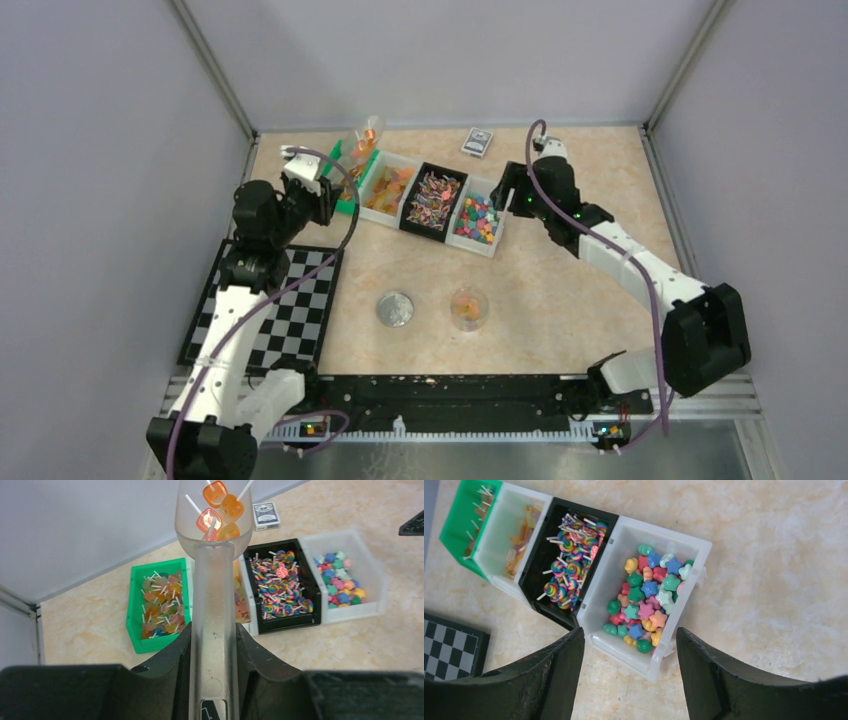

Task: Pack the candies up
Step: Place the fake candies in the packing bottle.

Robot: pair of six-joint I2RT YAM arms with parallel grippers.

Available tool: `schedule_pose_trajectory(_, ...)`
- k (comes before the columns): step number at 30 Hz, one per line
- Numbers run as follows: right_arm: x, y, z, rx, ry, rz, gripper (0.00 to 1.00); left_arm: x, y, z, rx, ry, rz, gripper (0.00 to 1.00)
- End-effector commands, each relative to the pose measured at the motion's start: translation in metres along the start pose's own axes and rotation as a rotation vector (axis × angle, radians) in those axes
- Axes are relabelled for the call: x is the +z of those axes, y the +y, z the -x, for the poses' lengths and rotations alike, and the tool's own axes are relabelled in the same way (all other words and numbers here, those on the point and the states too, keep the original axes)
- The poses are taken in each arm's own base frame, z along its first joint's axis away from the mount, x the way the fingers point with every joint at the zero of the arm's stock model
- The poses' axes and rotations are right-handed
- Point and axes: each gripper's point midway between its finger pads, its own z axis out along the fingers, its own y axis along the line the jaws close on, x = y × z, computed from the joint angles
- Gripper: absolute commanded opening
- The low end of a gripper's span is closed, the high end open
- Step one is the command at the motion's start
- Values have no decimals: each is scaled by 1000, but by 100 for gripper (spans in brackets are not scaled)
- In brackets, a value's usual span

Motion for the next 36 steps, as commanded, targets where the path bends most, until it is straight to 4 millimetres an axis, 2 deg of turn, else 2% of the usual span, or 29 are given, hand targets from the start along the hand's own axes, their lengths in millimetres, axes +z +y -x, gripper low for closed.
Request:
schedule_pose_trajectory(1,-32,12,30,-52,-90,43,67,-17,-23,41,-16,-83,-96,0)
schedule_pose_trajectory(4,-46,13,33,-64,-111,63,67,-22,-37,38,-24,-55,-133,0)
schedule_pose_trajectory(10,-69,13,37,-106,-146,95,66,-34,-80,33,-30,14,-258,0)
schedule_pose_trajectory(14,-73,-2,16,-68,-81,40,64,-50,-112,27,-31,55,-358,0)
schedule_pose_trajectory(17,-79,-11,-1,-55,-50,26,64,-65,-129,15,-45,115,-427,0)
schedule_pose_trajectory(23,-90,-23,-15,-59,-41,7,64,-95,-148,-3,-57,172,-526,0)
schedule_pose_trajectory(32,-101,-24,-11,-59,-64,8,63,-128,-174,-10,-159,216,-676,0)
schedule_pose_trajectory(36,-102,-24,-11,-59,-65,9,63,-138,-185,-22,-211,262,-723,0)
